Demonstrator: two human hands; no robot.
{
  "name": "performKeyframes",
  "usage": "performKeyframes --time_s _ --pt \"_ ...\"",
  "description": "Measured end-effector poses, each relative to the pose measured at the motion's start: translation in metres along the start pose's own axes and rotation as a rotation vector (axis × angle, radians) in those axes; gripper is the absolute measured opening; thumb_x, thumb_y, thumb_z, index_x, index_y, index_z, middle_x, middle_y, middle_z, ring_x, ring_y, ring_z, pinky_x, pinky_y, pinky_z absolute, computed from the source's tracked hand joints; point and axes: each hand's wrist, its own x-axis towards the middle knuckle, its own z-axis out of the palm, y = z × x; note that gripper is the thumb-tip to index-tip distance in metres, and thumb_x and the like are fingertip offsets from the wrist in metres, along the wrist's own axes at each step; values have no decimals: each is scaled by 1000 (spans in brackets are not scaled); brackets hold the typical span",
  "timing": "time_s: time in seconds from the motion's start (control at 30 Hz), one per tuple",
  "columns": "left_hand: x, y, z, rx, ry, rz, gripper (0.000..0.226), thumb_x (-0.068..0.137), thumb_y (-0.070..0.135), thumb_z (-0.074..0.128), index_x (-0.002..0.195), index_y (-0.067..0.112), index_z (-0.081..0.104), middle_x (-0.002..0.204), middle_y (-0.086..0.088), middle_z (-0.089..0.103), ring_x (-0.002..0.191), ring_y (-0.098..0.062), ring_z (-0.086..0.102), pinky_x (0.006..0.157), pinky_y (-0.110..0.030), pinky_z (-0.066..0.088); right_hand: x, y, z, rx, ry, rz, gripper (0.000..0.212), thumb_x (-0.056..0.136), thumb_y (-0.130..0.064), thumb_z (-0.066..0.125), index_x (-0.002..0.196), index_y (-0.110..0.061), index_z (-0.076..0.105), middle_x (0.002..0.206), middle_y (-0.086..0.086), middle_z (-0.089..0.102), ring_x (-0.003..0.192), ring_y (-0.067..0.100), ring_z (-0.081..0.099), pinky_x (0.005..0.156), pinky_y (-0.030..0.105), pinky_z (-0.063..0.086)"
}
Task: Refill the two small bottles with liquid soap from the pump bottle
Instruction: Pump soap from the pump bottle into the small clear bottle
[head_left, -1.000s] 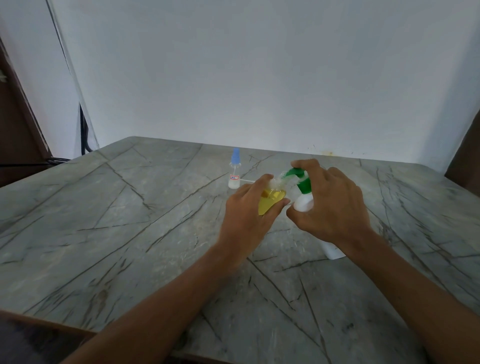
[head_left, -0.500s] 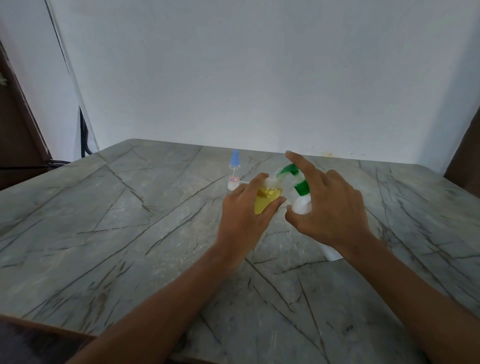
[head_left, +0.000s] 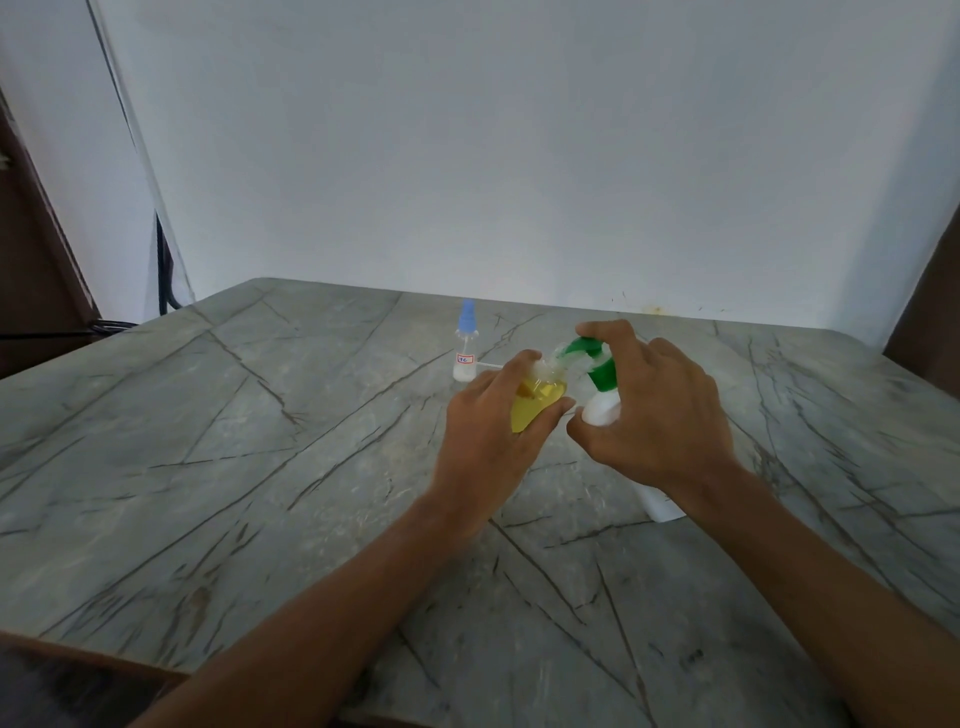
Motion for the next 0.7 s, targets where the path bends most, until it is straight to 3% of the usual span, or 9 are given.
performKeyframes --time_s 0.27,0.57,0.7 --pt "-2 1 1 3 -13 36 56 80 54 63 126 24 52 108 3 66 90 -7 58 74 -20 52 -1 3 2 39 42 -5 71 59 -43 83 119 -22 52 85 -2 65 70 12 47 61 27 41" --pt "1 2 -3 -25 15 -33 53 82 53 63 127 28 51 106 7 65 90 -5 56 81 -24 51 -4 3 1 -44 -20 -3 101 62 -48 75 147 -39 21 92 -6 64 74 15 52 58 32 51" --pt "1 4 -3 -26 25 -23 52 81 51 65 126 27 52 103 7 65 88 -4 56 78 -23 52 -3 2 1 -44 -23 -1 90 61 -46 75 139 -34 32 93 -6 65 77 16 52 61 29 46"
